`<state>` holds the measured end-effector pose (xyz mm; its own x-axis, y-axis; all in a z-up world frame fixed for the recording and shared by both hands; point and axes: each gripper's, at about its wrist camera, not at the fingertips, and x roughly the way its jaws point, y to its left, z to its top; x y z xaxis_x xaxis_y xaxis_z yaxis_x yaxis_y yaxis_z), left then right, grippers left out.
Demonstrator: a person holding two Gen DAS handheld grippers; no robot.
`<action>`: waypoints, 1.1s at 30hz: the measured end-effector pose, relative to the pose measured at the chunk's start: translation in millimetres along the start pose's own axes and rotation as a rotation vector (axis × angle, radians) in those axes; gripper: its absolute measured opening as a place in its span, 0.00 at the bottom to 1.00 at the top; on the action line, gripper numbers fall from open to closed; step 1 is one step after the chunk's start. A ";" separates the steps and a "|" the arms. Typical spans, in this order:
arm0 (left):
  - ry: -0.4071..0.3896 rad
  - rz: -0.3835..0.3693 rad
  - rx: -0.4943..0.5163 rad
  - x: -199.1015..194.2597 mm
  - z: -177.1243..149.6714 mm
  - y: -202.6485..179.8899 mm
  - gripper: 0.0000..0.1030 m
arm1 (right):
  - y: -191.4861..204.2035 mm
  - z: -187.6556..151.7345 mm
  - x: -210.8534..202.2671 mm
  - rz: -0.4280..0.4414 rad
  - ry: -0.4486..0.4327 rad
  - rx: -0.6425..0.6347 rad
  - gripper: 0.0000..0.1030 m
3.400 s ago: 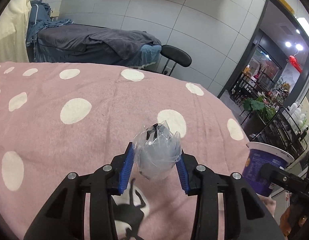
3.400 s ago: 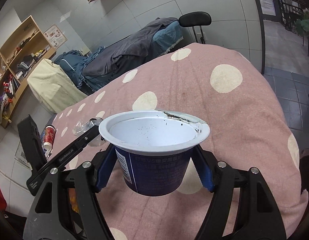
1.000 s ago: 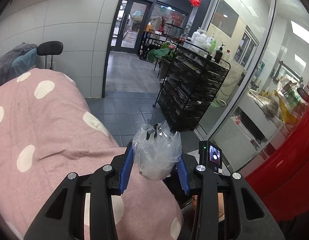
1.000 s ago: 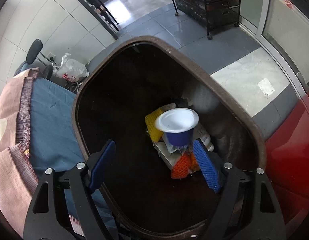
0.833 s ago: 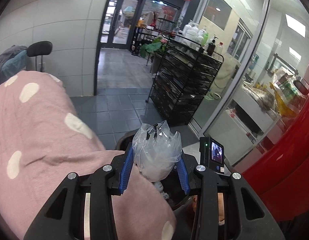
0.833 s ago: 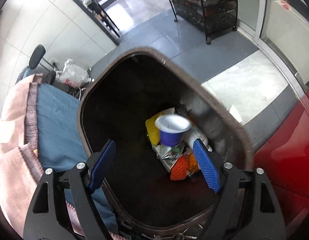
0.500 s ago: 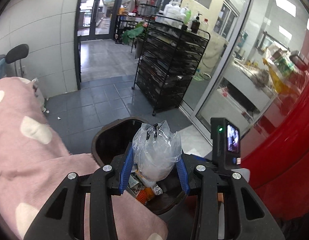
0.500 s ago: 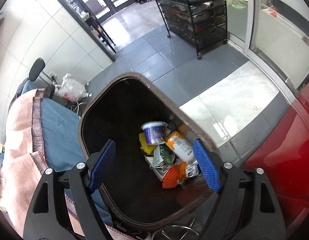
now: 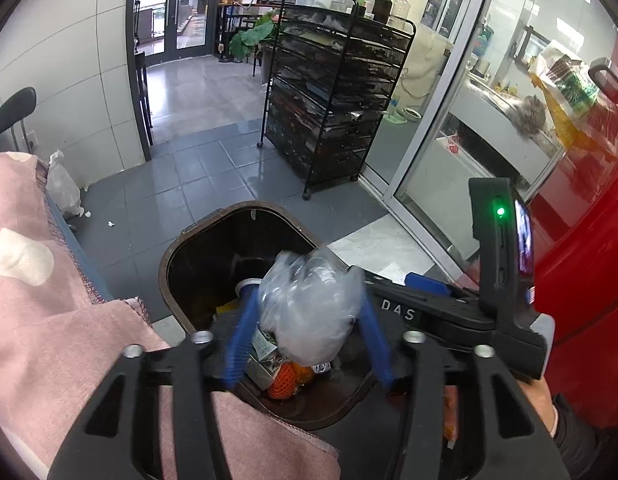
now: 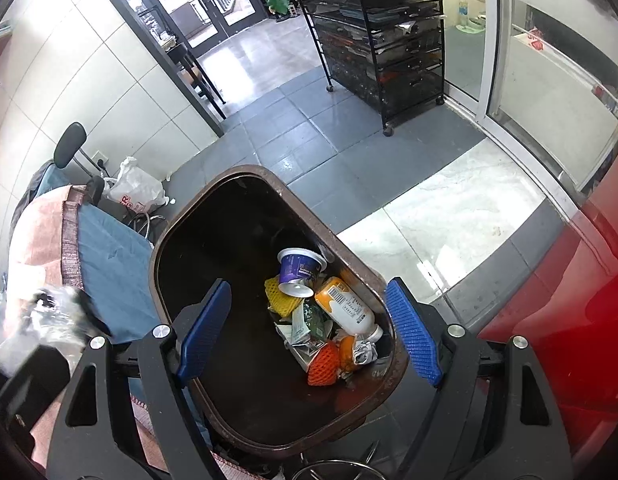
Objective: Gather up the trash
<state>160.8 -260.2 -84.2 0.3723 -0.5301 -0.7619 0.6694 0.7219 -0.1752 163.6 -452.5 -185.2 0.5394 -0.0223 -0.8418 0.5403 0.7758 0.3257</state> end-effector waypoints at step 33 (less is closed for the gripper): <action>-0.388 0.300 -0.041 -161.5 -43.3 39.6 0.94 | 119.4 -35.5 -111.6 0.031 -0.382 -0.357 0.92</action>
<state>99.3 -126.7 4.9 0.7620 -0.4171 -0.4953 0.4728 0.8810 -0.0144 145.0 -335.0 -67.7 0.7849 -0.1728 -0.5950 0.3027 0.9449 0.1248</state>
